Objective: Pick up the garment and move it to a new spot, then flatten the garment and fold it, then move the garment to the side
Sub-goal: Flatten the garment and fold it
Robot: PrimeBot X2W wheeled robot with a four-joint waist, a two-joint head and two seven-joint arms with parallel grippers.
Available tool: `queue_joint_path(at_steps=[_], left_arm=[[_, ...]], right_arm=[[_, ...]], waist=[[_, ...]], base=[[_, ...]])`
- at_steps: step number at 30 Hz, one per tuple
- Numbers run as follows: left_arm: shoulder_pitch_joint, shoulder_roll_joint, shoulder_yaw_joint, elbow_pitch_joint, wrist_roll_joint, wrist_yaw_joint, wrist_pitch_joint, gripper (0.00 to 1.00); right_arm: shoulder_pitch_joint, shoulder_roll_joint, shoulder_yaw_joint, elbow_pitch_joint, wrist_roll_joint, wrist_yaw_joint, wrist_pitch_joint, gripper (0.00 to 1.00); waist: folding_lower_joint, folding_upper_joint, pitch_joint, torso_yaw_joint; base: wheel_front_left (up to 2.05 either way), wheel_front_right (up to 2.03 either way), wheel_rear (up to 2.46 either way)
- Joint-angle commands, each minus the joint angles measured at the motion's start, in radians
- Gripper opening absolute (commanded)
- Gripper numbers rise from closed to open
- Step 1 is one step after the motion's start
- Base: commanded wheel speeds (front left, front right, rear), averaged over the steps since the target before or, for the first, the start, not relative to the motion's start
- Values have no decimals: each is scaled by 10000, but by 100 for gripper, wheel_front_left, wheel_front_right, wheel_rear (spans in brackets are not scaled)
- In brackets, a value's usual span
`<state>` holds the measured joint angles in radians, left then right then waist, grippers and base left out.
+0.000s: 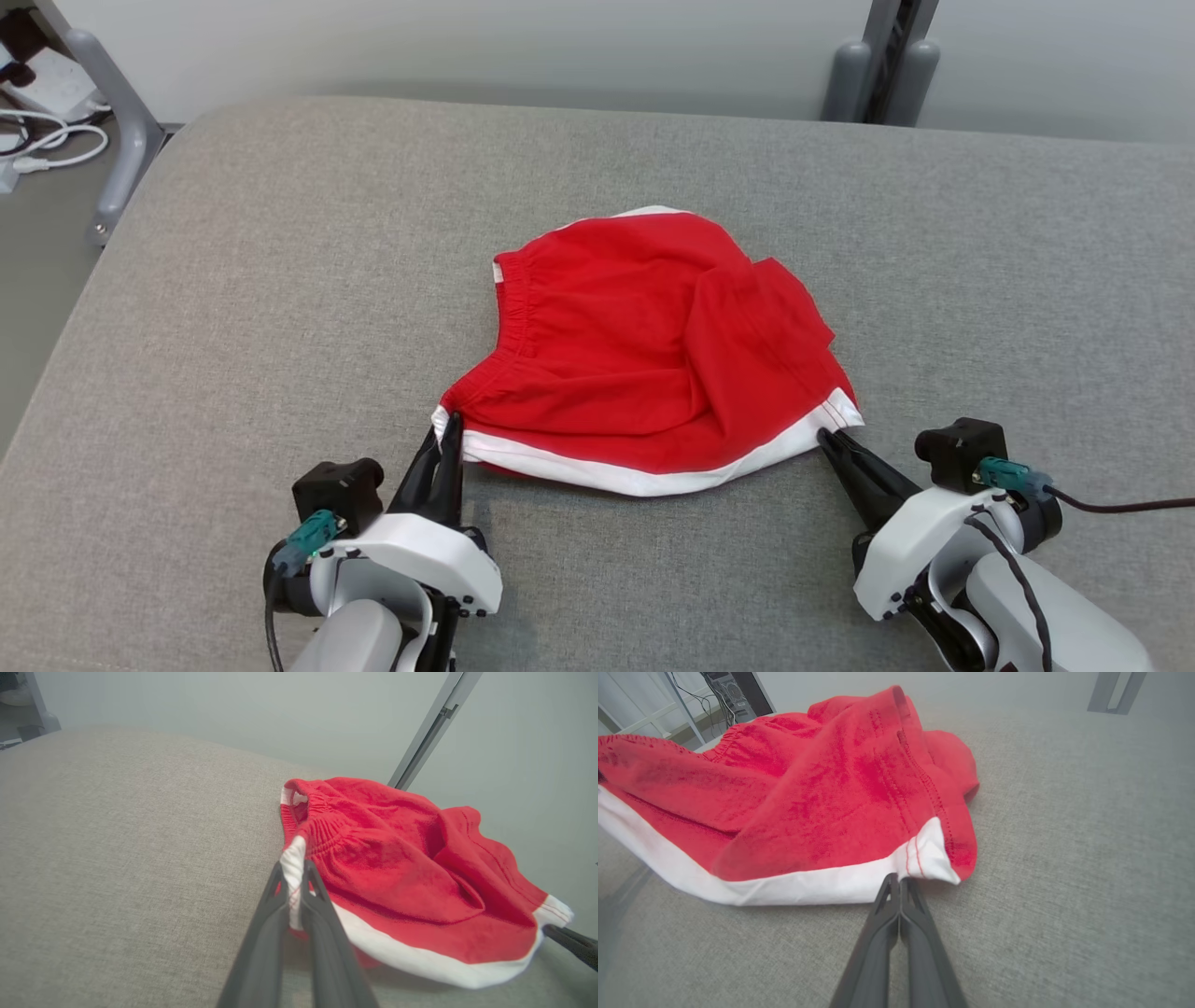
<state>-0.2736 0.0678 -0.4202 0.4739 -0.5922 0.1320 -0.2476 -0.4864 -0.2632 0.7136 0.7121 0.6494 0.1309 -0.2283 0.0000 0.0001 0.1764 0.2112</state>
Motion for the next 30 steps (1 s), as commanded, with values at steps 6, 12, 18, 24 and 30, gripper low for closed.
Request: queue_joint_path(at_steps=[6,12,18,24,30], left_arm=[[196,453,266,-448,-382,-94,385,0],[362,797,405,-1482,-640,-107,904,0],[74,1147,499,-2872,-865,-27,1691,0],[-591,1286,651,-4275,-1163,114,2563,0],[-1278,840,1125,-5255,-2068,468,3276,0]], right_arm=[[226,-577,102,-1016,344,-5,-348,0],[581,-834,-911,-2538,-79,-7,-380,0],[1104,-547,-2359,-4361,-800,-5,-385,0],[1329,-40,-3616,-6117,-1495,-5,-375,0],[1215,386,-4751,-7297,-2066,-5,-369,0]], waist=[[0,-1,-448,-235],[0,-1,-771,-492],[0,-1,-902,-765],[0,-1,-992,-1031],[0,-1,-1048,-1204]], base=[[0,0,0],[0,0,0],[0,0,0],[0,0,0],[0,0,0]])
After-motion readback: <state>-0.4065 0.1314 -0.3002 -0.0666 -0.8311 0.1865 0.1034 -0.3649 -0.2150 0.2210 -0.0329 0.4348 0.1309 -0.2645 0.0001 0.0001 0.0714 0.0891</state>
